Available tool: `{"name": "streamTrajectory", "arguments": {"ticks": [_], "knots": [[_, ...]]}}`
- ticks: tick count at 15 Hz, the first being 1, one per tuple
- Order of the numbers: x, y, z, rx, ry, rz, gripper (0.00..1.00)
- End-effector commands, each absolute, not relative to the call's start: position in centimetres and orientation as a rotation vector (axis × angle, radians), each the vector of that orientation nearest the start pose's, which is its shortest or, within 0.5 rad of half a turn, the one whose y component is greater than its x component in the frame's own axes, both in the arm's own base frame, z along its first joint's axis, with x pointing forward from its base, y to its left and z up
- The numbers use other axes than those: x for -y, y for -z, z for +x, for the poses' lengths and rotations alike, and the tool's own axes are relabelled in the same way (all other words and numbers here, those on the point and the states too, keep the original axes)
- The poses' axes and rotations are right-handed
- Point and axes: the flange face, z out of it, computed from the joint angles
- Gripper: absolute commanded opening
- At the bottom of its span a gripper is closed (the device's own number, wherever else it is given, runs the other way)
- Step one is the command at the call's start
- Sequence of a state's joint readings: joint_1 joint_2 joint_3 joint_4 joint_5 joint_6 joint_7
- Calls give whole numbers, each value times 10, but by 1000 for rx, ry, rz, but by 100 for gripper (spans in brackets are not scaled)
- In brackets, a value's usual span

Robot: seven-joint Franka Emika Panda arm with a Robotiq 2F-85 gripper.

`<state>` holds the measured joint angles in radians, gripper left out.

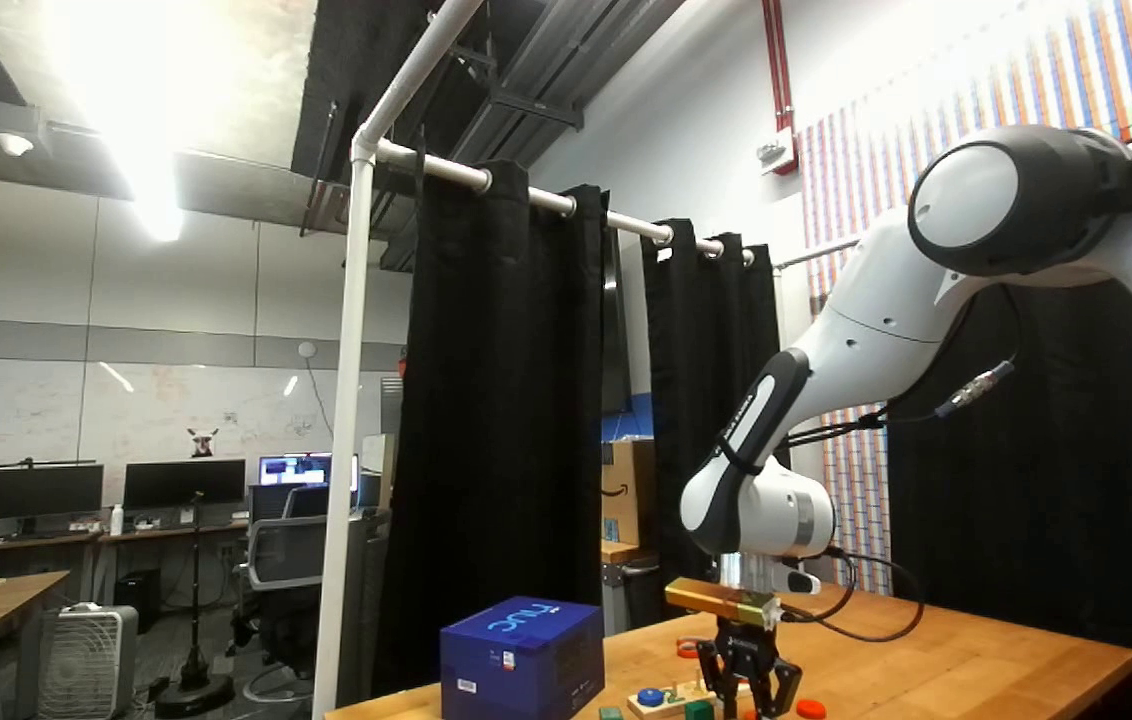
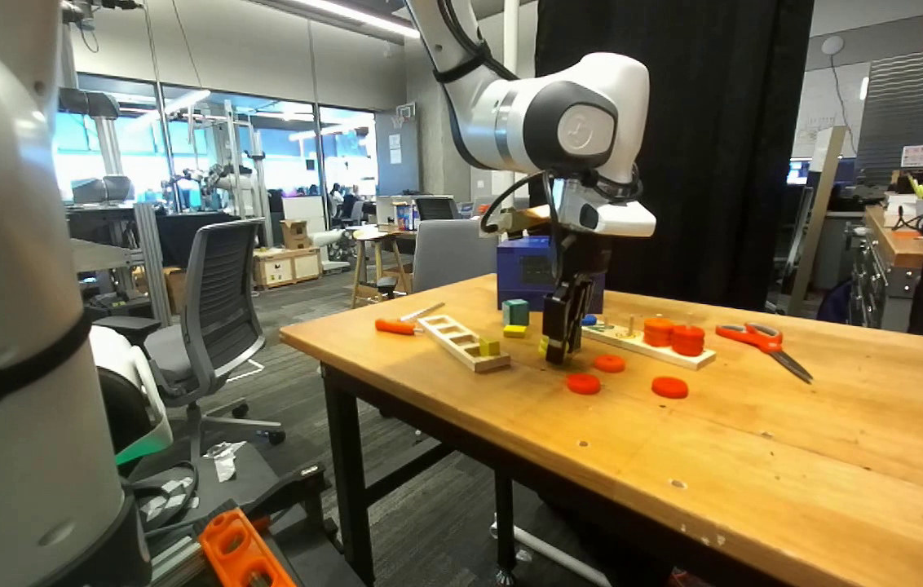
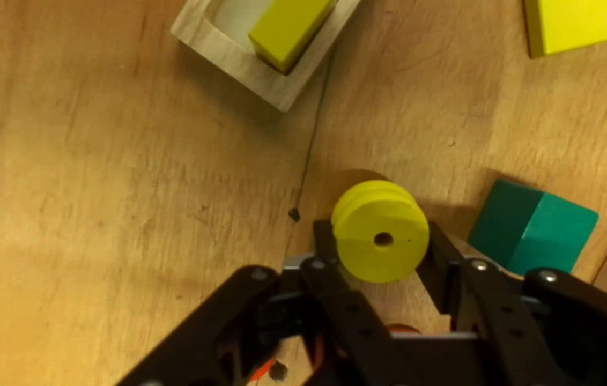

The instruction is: Pick up the yellow object from the wooden object and put it on the table

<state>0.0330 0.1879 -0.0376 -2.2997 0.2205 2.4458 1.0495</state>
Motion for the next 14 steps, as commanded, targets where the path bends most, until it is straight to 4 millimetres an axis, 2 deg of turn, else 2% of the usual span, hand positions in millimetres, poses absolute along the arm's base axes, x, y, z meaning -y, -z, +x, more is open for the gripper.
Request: {"name": "streamTrajectory", "arguments": {"ticks": [1, 3, 4, 5, 6, 7, 11, 14], "knots": [[-3, -270, 511, -1722, -134, -2472, 18], [-4, -269, 510, -1726, -143, -2470, 17], [-4, -269, 509, -1733, -150, -2467, 34], [-4, -269, 509, -1734, -152, -2466, 67], [-4, -270, 508, -1737, -151, -2462, 67], [-3, -270, 508, -1737, -154, -2459, 73], [-3, -277, 506, -1741, -150, -2455, 100], [-2, -298, 498, -1733, -127, -2471, 100]]}}
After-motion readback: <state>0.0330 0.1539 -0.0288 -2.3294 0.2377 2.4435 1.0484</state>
